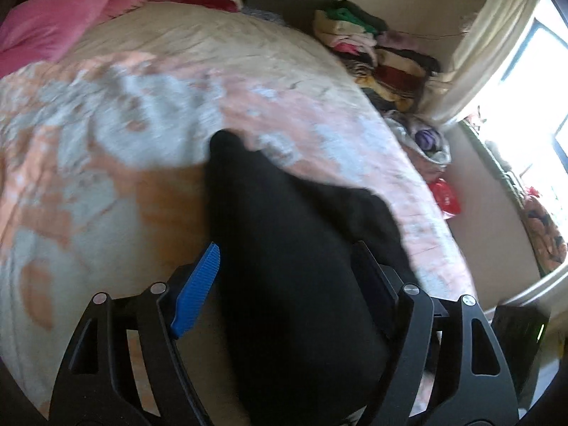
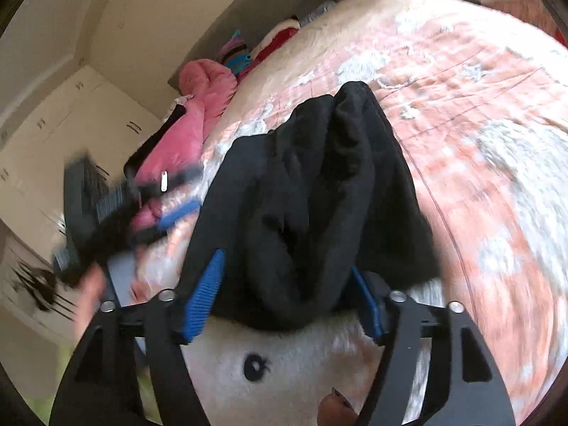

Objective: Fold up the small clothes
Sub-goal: 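Fold the lifted end over onto the rest of the sweatshirt with both tools, then lay the folded end down and open both tools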

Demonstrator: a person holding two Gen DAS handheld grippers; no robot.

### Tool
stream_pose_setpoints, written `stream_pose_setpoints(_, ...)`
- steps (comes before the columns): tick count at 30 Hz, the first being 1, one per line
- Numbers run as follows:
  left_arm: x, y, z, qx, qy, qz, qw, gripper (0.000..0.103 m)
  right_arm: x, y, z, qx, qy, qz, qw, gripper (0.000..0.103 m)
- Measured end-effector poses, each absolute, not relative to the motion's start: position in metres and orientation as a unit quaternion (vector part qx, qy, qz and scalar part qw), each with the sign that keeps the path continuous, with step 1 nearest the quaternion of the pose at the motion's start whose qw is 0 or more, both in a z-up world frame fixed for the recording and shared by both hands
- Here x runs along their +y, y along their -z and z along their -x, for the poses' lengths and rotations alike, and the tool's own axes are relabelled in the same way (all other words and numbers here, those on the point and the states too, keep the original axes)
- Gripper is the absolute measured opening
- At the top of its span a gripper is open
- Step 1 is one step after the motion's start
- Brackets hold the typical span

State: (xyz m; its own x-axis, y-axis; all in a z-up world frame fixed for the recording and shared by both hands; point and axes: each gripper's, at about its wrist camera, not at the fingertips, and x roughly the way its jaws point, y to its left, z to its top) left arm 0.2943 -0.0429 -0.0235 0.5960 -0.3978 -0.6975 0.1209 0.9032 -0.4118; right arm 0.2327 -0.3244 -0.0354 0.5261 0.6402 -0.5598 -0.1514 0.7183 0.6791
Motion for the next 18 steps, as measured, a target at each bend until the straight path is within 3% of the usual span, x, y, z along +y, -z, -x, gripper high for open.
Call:
stream_pose_setpoints(5, -0.04, 0.037, -0.284, 0.433, 0.142, 0.141, 0.879, 0.068, -0.325, 0.026, -0.291, 0.444, -0.233, -0.266, 0.823, 0.069)
stream_pose_setpoints(8, -0.043, 0.042, -0.28, 0.434, 0.142, 0.129, 0.88, 0.069, -0.313, 0.021, -0.322, 0.458, -0.233, -0.228, 0.827, 0.064)
stream_pose_setpoints(10, -0.043, 0.042, -0.277, 0.433, 0.142, 0.124, 0.881, 0.069, -0.299, 0.019, -0.336, 0.469, -0.22, -0.181, 0.836, 0.037)
stream_pose_setpoints(12, -0.046, 0.042, -0.278, 0.434, 0.144, 0.118, 0.881, 0.069, -0.284, 0.019, -0.343, 0.476, -0.213, -0.138, 0.842, 0.021)
stream_pose_setpoints(18, -0.062, 0.032, -0.27, 0.424, 0.166, 0.102, 0.884, 0.069, -0.276, -0.024, -0.326, 0.398, -0.249, -0.061, 0.881, 0.018)
